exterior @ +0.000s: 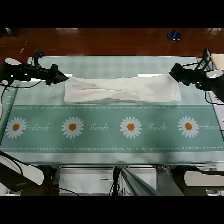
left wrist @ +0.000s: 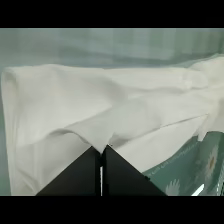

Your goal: Fold the shirts.

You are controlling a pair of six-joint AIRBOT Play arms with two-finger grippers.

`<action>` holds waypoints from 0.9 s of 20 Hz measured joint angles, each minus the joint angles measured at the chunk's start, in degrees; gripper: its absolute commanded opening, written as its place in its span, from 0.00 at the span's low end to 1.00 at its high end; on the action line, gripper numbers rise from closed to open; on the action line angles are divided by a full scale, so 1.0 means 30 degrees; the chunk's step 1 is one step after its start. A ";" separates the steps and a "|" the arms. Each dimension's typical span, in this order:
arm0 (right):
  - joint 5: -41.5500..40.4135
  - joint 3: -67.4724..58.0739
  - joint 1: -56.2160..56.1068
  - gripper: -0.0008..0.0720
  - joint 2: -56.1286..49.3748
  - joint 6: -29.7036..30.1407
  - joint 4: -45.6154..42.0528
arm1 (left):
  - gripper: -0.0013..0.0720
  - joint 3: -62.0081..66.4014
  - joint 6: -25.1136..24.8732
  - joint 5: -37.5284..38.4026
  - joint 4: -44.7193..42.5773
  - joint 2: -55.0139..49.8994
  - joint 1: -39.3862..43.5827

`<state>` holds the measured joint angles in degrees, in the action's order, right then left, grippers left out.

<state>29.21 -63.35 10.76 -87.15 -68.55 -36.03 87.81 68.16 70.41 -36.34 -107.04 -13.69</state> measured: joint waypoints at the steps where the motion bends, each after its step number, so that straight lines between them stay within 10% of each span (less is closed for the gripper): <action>1: -0.0437 -0.0015 -0.0058 0.04 -0.0131 0.0015 -0.0007 | 0.05 0.0087 0.0000 -0.0102 0.0102 -0.0153 -0.0058; 5: -0.1384 -0.0029 0.0000 0.07 -0.0393 0.0058 -0.0095 | 0.07 0.0277 0.0044 -0.1086 0.0124 -0.0561 -0.0182; 8: -0.1515 -0.0029 0.0029 0.45 -0.0452 0.0138 -0.0138 | 0.58 0.0328 0.0036 -0.1399 0.0131 -0.0838 -0.0058; 13: -0.0007 -0.1137 0.1260 0.73 0.0503 0.0554 -0.1246 | 0.58 0.1836 0.0015 0.0160 0.0124 -0.0903 -0.1042; 18: 0.7278 -0.4932 0.4583 0.84 0.0080 -0.1654 -0.6929 | 0.58 0.3818 0.0146 0.2062 0.0102 -0.0051 -0.2987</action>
<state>51.05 -78.15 24.51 -86.91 -73.52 -56.82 99.26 68.60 76.60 -36.03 -107.20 -22.65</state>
